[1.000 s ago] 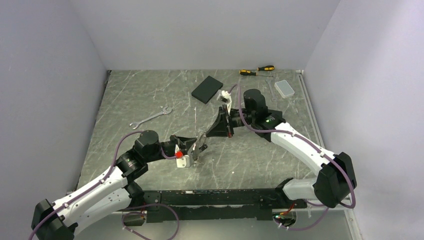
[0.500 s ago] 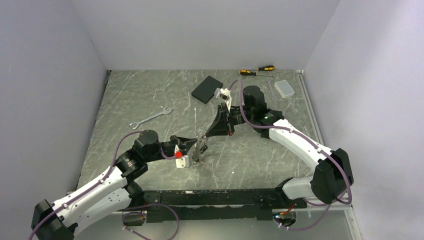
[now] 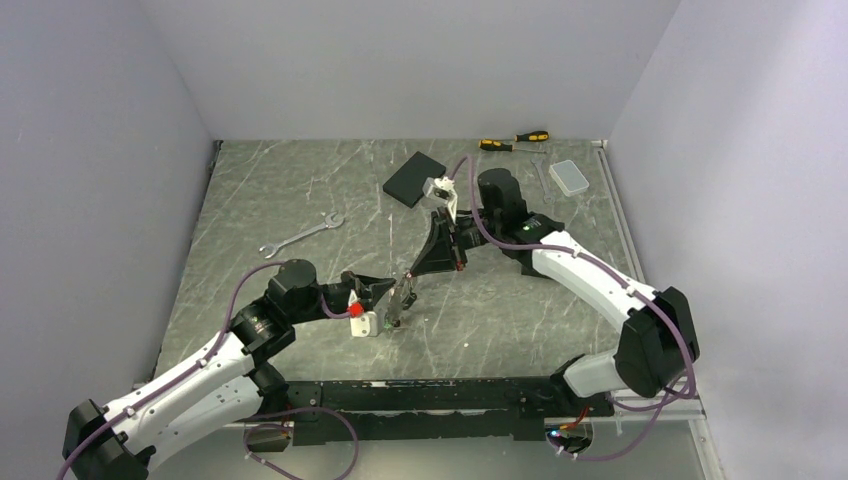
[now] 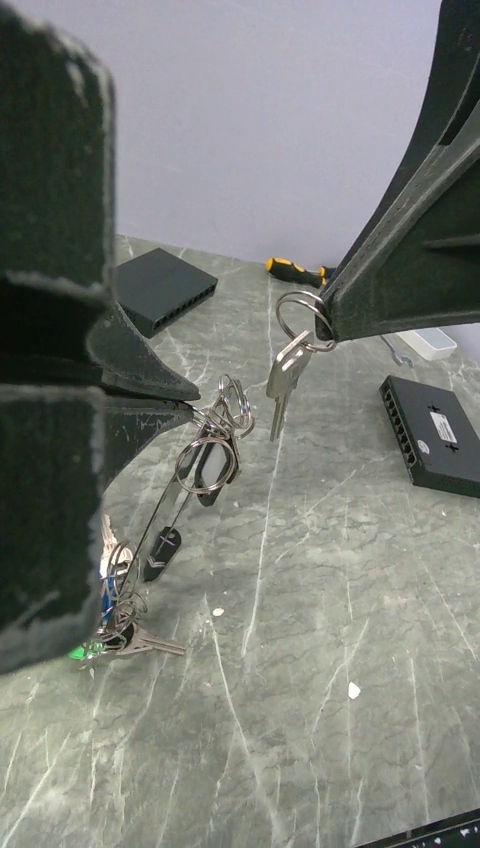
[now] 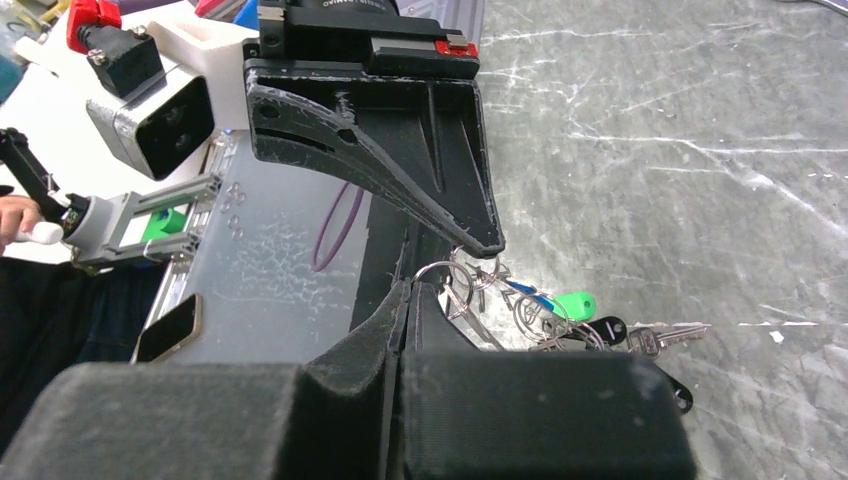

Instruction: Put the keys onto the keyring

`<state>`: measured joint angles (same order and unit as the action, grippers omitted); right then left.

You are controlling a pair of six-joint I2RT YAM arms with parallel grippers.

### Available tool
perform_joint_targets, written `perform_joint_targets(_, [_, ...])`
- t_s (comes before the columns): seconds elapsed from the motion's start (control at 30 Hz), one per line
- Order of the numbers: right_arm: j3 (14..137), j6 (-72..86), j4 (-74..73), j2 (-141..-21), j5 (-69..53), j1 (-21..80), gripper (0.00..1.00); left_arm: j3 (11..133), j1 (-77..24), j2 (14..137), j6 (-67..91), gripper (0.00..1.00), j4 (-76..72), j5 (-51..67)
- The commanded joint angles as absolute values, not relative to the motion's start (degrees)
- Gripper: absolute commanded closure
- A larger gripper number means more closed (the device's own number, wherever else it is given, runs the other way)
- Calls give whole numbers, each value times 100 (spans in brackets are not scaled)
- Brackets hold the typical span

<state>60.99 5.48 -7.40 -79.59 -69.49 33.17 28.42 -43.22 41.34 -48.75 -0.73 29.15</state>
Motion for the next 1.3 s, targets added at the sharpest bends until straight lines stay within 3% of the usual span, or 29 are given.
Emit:
perform_joint_targets(0.0, [6406,226,-869,-8022,-7172,3310,100,3138,-4338,4043,-4791,100,-244,3107])
perform_joint_targets(1.27, [7141,-948,-2592,-8758,-7431,3768,100,3161,-4340,4104,-4782,100,-196,3391])
